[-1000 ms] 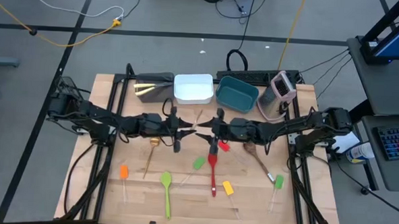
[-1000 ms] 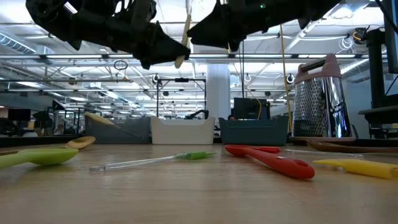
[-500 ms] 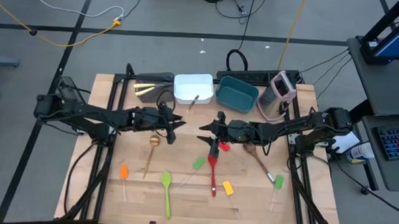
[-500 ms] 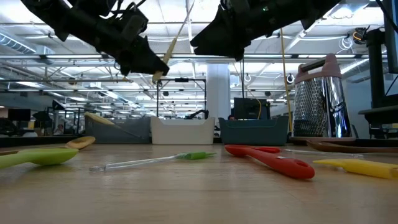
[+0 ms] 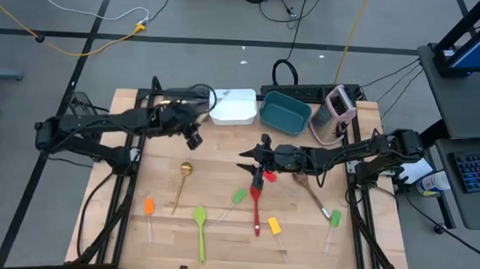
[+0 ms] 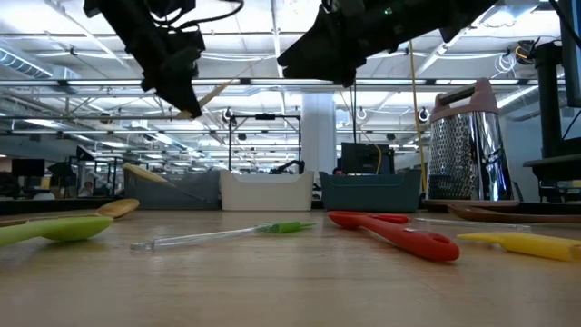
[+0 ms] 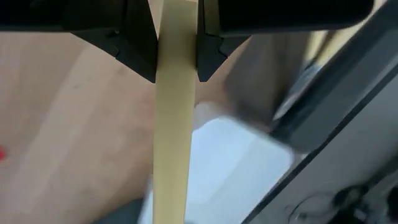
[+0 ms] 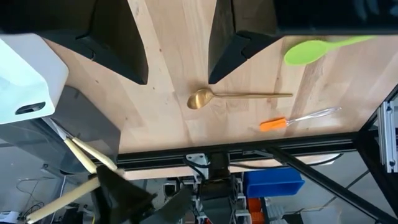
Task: Pick & Place Kitchen Items
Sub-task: Put the yellow table knife into the black bin
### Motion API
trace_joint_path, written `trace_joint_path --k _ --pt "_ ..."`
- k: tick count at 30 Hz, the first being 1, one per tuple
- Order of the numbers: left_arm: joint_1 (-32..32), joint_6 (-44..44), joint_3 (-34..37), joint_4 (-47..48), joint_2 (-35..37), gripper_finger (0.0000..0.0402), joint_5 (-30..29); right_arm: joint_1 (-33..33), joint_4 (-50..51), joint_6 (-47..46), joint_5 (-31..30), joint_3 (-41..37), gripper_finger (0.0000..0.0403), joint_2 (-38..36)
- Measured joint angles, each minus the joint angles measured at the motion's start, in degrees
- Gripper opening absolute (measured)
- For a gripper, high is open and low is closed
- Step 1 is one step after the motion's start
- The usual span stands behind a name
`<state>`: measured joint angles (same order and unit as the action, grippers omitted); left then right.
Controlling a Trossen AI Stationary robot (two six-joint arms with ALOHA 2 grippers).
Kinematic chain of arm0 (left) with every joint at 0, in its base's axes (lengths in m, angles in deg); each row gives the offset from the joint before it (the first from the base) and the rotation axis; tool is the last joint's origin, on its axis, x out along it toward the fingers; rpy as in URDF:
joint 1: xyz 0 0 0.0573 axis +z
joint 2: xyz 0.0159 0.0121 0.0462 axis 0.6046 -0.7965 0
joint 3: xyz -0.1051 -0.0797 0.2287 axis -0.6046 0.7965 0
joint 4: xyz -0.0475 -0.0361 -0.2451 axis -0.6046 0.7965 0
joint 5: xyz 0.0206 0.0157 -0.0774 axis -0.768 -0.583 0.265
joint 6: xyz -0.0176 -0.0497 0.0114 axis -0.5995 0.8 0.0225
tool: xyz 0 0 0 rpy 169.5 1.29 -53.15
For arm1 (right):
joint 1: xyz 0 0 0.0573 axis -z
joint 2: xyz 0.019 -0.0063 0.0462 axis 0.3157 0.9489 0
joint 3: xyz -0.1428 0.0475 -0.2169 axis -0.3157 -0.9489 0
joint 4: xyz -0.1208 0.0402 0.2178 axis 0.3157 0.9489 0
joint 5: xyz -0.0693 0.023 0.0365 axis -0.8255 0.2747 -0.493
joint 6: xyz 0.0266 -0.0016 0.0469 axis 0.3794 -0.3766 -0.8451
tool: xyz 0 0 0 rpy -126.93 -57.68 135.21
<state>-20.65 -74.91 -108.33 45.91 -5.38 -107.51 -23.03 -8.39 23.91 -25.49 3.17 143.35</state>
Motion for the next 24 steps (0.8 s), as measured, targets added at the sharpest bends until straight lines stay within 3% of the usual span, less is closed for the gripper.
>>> trace_joint_path --k 20,24 --pt "18.76 6.81 -2.85 21.30 -1.86 0.0069 0.91 0.00 -0.68 0.02 0.00 0.00 0.0157 0.00" --pt "20.18 5.77 -2.88 23.55 -4.82 0.0069 5.81 0.11 -1.19 0.23 -0.03 0.00 0.0156 0.00"
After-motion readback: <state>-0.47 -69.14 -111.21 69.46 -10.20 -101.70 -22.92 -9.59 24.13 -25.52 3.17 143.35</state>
